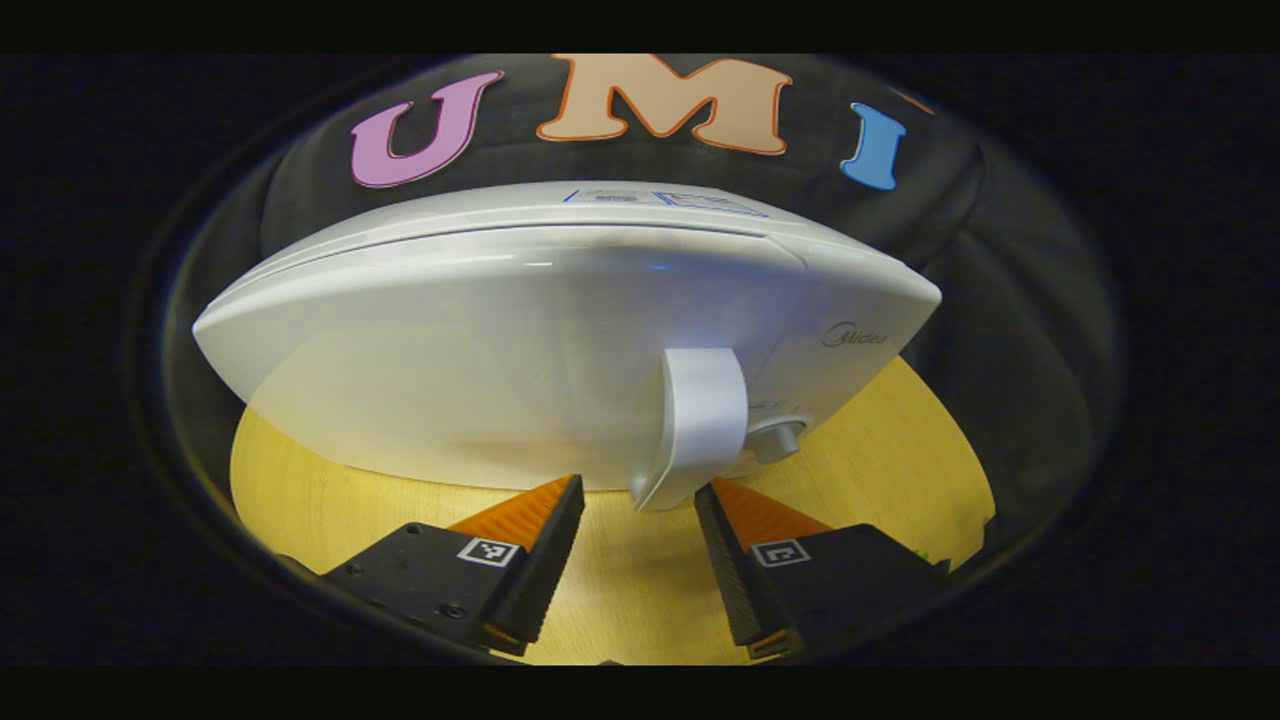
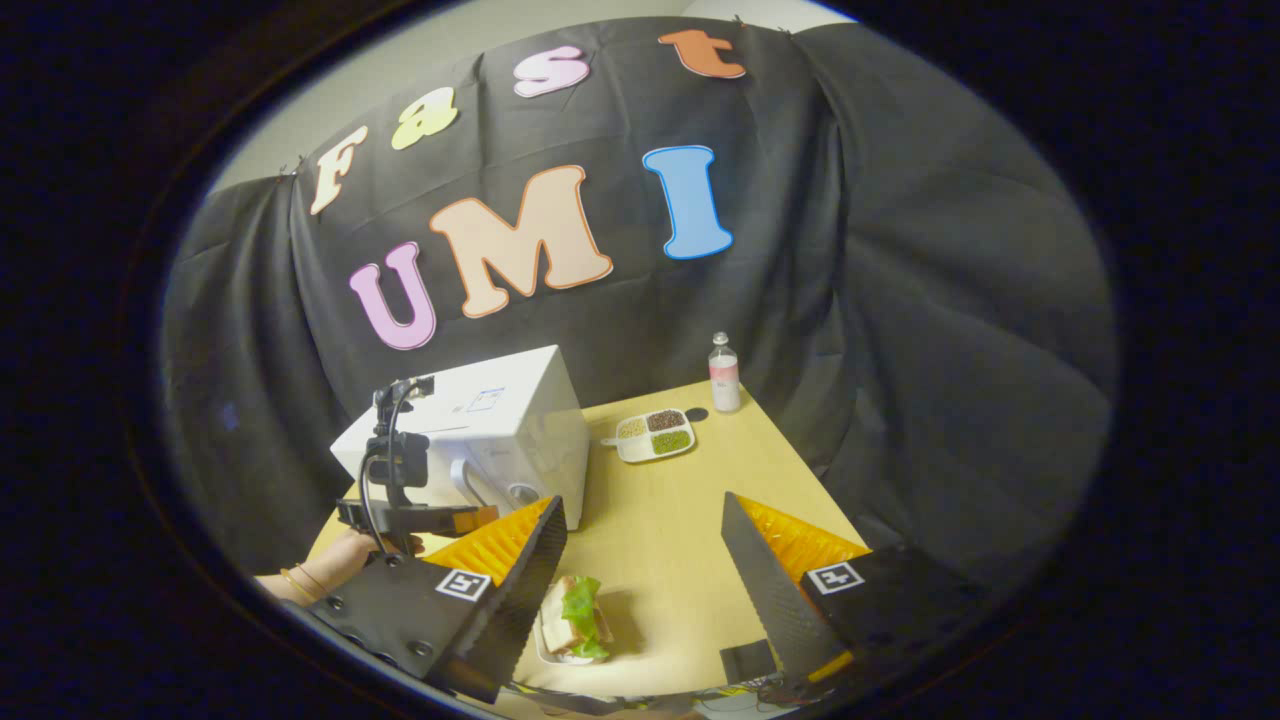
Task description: Open the microwave oven with the left hand, put the food in, and close the microwave oven.
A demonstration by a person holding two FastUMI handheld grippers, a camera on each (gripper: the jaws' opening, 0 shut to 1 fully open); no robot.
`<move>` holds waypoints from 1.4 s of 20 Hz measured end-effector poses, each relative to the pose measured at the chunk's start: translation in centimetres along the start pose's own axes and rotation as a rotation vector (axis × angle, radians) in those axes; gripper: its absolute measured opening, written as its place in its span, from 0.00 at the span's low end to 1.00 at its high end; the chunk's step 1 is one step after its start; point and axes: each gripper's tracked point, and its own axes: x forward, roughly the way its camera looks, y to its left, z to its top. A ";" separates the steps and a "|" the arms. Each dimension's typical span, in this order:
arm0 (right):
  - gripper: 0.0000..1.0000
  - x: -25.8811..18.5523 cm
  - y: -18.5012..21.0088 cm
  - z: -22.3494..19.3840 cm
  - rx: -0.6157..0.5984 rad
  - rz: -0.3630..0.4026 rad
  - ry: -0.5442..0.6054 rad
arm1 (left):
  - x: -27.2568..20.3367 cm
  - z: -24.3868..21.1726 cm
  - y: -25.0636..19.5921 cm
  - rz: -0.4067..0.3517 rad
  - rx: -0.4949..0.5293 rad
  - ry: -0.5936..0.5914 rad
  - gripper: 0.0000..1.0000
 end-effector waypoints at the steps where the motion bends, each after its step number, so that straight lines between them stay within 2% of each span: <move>1: 0.98 0.1 -0.1 0.0 0.004 0.007 0.002 | 0.3 0.0 -0.1 0.000 -0.013 0.006 0.67; 2: 0.98 0.3 -0.2 -0.1 0.007 0.015 0.003 | 0.5 0.0 0.0 0.007 -0.020 0.010 0.62; 3: 0.98 0.4 -0.3 -0.2 0.008 0.022 0.007 | 0.6 0.0 -0.1 0.010 -0.026 0.016 0.65; 4: 0.98 0.5 -0.5 -0.4 0.006 0.025 0.014 | 0.8 0.0 -0.1 0.017 -0.032 0.019 0.58; 5: 0.92 0.6 -0.8 -0.5 0.003 0.027 0.018 | 1.0 0.0 -0.3 0.018 -0.038 0.023 0.53; 6: 0.98 0.5 -1.0 -0.6 0.000 0.028 0.018 | 1.2 0.0 -0.5 0.018 -0.043 0.028 0.48; 7: 0.98 0.4 -1.3 -0.5 -0.002 0.028 0.018 | 1.3 -0.2 -0.7 0.030 -0.049 0.040 0.46; 8: 0.98 0.3 -1.6 -0.7 -0.002 0.025 0.017 | 1.4 -0.2 -0.7 0.047 -0.041 0.048 0.33; 9: 0.99 0.3 -2.0 -0.8 -0.001 0.019 0.017 | 1.6 -0.1 -0.7 0.056 -0.026 0.047 0.31; 10: 0.92 0.2 -2.3 -1.0 0.001 0.015 0.018 | 1.7 -0.1 -0.8 0.071 -0.016 0.051 0.29; 11: 0.99 0.0 -2.5 -1.2 0.006 0.014 0.021 | 1.7 -0.3 -0.8 0.080 -0.009 0.058 0.27; 12: 0.92 -0.2 -2.8 -1.3 0.009 0.013 0.022 | 1.6 -0.2 -0.7 0.085 -0.006 0.048 0.24; 13: 0.92 -0.3 -3.1 -1.5 0.011 0.010 0.024 | 1.6 -0.2 -0.8 0.086 -0.013 0.042 0.20; 18: 0.92 -0.8 -4.0 -2.6 0.037 0.007 0.043 | 1.4 -0.3 -0.8 0.086 -0.021 0.026 0.12; 21: 0.92 -1.3 -3.8 -2.6 0.054 0.012 0.030 | 1.2 -0.3 -0.8 0.093 -0.028 0.007 0.10; 28: 0.92 -2.6 -2.7 -3.2 0.035 0.003 0.030 | 1.1 -0.1 -0.6 0.134 -0.112 -0.093 0.04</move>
